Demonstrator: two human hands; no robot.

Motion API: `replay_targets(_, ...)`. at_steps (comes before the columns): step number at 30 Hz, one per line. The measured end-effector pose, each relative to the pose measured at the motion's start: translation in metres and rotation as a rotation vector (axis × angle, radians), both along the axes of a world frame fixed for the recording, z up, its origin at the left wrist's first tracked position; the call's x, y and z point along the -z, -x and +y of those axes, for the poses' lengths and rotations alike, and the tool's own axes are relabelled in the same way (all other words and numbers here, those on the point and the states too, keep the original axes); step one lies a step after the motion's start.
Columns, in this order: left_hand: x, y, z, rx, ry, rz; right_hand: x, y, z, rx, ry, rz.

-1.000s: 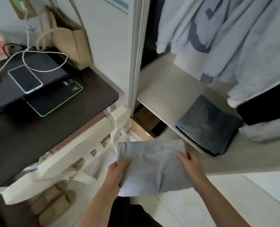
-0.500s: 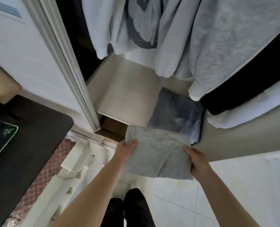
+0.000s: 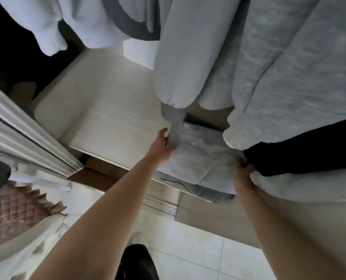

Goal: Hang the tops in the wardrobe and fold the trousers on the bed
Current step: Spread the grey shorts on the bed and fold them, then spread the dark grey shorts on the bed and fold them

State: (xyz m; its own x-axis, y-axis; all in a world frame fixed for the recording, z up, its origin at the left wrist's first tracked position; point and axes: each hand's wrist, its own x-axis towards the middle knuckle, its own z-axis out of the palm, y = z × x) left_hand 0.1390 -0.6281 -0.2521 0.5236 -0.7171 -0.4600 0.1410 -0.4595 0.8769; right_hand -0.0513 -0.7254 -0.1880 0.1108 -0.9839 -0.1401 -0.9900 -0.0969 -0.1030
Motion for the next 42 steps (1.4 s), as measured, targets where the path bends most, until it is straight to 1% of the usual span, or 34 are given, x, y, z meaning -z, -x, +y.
replay_targets(1,0.007,0.004,-0.003,0.129,-0.058,-0.151,0.001,-0.006,-0.006,-0.051,-0.145,-0.172)
replay_targets(2,0.011,0.01,-0.003,0.221,-0.091,-0.291,-0.011,-0.013,-0.001,0.002,-0.235,-0.308)
replay_targets(3,0.016,0.016,-0.002,0.261,-0.09,-0.37,-0.005,-0.014,-0.005,0.013,-0.246,-0.364)
replay_targets(4,0.018,0.021,0.0,0.264,-0.081,-0.413,0.001,-0.009,-0.005,0.044,-0.201,-0.377)
replay_targets(5,0.02,0.023,0.002,0.246,-0.068,-0.45,0.006,-0.007,-0.002,0.027,-0.133,-0.356)
replay_targets(6,0.02,0.023,0.004,0.224,-0.048,-0.484,0.007,-0.004,0.001,0.027,-0.112,-0.361)
replay_targets(9,0.02,0.018,0.012,0.148,0.092,-0.526,0.011,0.007,0.006,0.018,-0.049,-0.421)
replay_targets(11,0.024,0.014,0.017,0.15,0.117,-0.554,0.018,0.014,0.005,0.007,-0.044,-0.423)
replay_targets(12,0.027,0.013,0.019,0.179,0.081,-0.56,0.024,0.017,0.003,-0.013,-0.01,-0.431)
replay_targets(14,0.03,0.013,0.023,0.256,-0.063,-0.564,0.034,0.023,0.001,-0.076,0.01,-0.432)
replay_targets(16,0.028,0.015,0.025,0.286,-0.184,-0.56,0.034,0.021,0.001,-0.095,-0.048,-0.41)
replay_targets(18,0.02,0.018,0.026,0.293,-0.244,-0.577,0.03,0.019,0.0,-0.084,-0.086,-0.386)
replay_targets(21,0.018,0.02,0.039,0.281,-0.245,-0.517,0.036,0.026,0.0,-0.107,-0.044,-0.372)
replay_targets(24,0.017,0.024,0.065,0.271,-0.249,-0.47,0.04,0.036,0.011,-0.1,-0.087,-0.309)
replay_targets(25,0.012,0.027,0.075,0.257,-0.254,-0.468,0.032,0.037,0.021,-0.12,-0.099,-0.291)
replay_targets(29,-0.008,0.037,0.112,0.182,-0.295,-0.402,0.032,0.053,0.046,-0.198,-0.13,-0.297)
replay_targets(33,-0.029,0.058,0.166,0.029,-0.279,-0.327,0.027,0.066,0.078,-0.182,-0.141,-0.341)
replay_targets(36,-0.039,0.085,0.212,-0.123,-0.254,-0.229,0.02,0.069,0.115,-0.208,-0.217,-0.346)
replay_targets(39,-0.045,0.116,0.272,-0.261,-0.248,-0.219,0.012,0.074,0.163,-0.304,-0.309,-0.392)
replay_targets(41,-0.05,0.141,0.32,-0.331,-0.241,-0.137,0.007,0.079,0.206,-0.387,-0.353,-0.442)
replay_targets(42,-0.05,0.145,0.323,-0.345,-0.224,-0.097,0.004,0.077,0.21,-0.411,-0.351,-0.46)
